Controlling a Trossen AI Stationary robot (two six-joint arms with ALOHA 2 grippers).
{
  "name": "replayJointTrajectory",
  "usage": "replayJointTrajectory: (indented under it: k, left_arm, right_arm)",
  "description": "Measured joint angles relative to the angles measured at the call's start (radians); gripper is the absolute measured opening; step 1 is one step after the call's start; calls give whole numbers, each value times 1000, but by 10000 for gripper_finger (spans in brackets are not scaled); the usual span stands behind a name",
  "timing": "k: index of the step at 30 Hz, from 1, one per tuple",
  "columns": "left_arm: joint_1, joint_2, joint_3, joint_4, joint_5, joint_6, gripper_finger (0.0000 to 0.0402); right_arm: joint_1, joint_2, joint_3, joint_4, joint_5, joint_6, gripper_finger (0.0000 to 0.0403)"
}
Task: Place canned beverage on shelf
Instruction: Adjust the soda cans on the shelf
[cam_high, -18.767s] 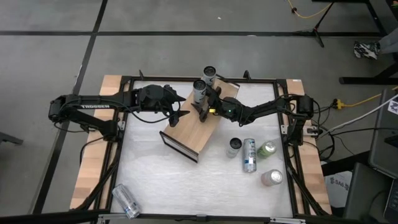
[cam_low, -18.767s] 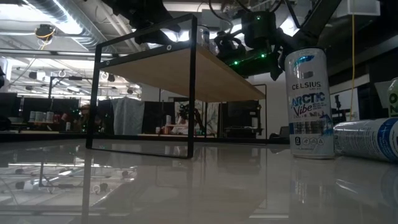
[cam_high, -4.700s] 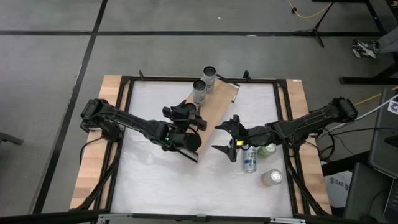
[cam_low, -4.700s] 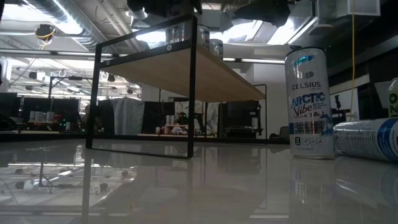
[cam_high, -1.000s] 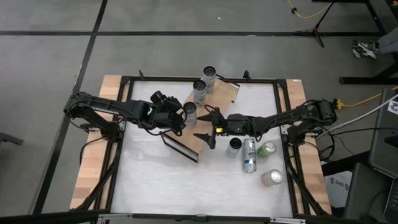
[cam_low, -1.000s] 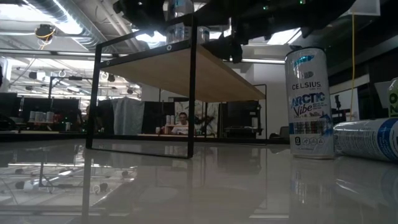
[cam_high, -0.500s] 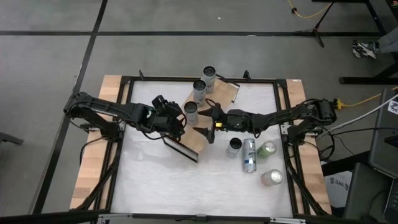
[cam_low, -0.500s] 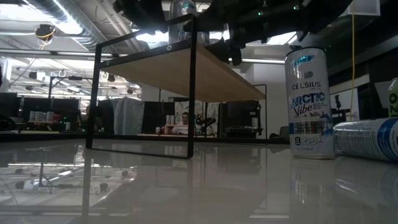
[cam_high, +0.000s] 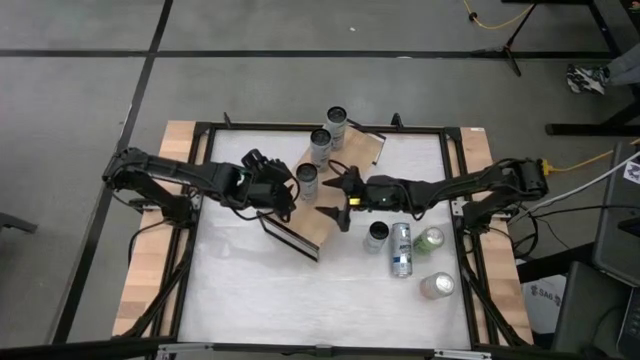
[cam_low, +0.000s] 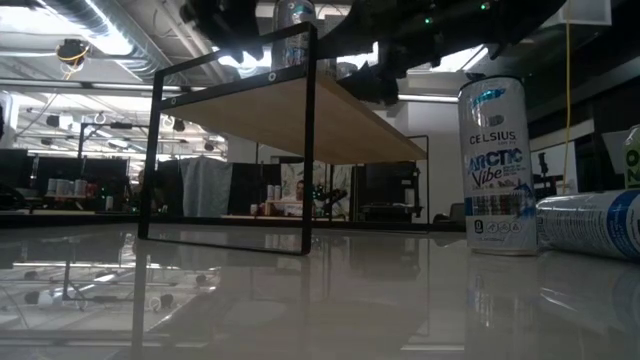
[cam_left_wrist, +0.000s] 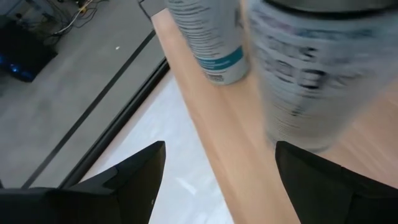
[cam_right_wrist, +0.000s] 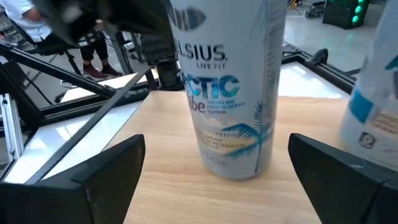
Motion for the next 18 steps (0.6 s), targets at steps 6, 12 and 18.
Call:
replayJointTrajectory:
  k: [6, 12, 18]
  left_arm:
    - [50, 0, 0, 2, -4, 0, 299]
    - [73, 0, 0, 36, -4, 0, 299]
    - [67, 0, 0, 48, 10, 0, 299]
  right_arm:
    - [16, -27, 0, 6, -26, 13, 385]
    - [70, -11, 0, 13, -25, 13, 385]
    - [72, -4, 0, 16, -10, 13, 385]
